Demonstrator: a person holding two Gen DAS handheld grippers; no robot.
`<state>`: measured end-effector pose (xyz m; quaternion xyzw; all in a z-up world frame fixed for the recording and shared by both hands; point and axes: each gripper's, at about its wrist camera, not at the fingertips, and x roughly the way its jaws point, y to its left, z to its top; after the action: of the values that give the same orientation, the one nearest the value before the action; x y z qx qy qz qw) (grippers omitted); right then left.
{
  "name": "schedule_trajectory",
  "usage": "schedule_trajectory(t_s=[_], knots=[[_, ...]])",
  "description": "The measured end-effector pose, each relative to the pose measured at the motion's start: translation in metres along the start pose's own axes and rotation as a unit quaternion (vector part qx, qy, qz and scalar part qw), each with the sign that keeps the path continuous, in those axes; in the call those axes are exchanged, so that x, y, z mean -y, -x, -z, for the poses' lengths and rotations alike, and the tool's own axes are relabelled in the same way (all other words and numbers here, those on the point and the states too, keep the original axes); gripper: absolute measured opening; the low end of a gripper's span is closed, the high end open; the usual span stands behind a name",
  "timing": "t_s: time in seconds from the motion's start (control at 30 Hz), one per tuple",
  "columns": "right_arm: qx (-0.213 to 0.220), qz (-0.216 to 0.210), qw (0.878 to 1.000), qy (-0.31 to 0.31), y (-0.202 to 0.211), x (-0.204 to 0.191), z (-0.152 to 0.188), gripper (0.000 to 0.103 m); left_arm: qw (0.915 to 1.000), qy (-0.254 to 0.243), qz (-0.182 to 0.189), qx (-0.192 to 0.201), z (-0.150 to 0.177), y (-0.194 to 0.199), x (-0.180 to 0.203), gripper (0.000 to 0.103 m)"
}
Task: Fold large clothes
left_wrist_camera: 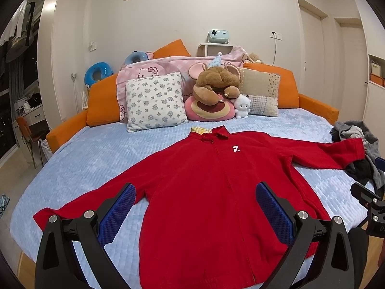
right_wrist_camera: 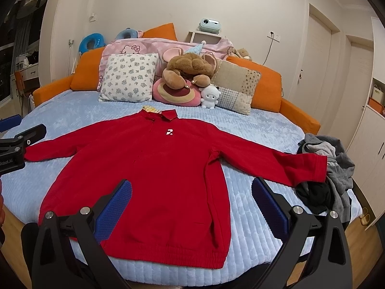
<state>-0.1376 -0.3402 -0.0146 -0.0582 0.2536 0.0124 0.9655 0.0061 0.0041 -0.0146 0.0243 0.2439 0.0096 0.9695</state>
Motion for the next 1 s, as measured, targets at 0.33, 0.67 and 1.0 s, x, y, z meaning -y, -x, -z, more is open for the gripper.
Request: schedule_trajectory(t_s=[0.33, 0.67, 1.0], knots=[[-0.003, 0.0, 1.0, -0.001, -0.001, 0.0, 0.0, 0.099, 1.0, 0.0, 0.0, -0.001, 0.0, -0.001, 0.002, 0.101], [-0.004, -0.002, 1.0, -0.002, -0.003, 0.0, 0.001, 0.099, 1.0, 0.0, -0.001, -0.002, 0.001, -0.001, 0.002, 0.101], [-0.013, -0.003, 1.0, -0.001, -0.01, -0.002, 0.004, 0.099, 1.0, -0.002, 0.0, -0.004, 0.001, -0.002, 0.003, 0.101]])
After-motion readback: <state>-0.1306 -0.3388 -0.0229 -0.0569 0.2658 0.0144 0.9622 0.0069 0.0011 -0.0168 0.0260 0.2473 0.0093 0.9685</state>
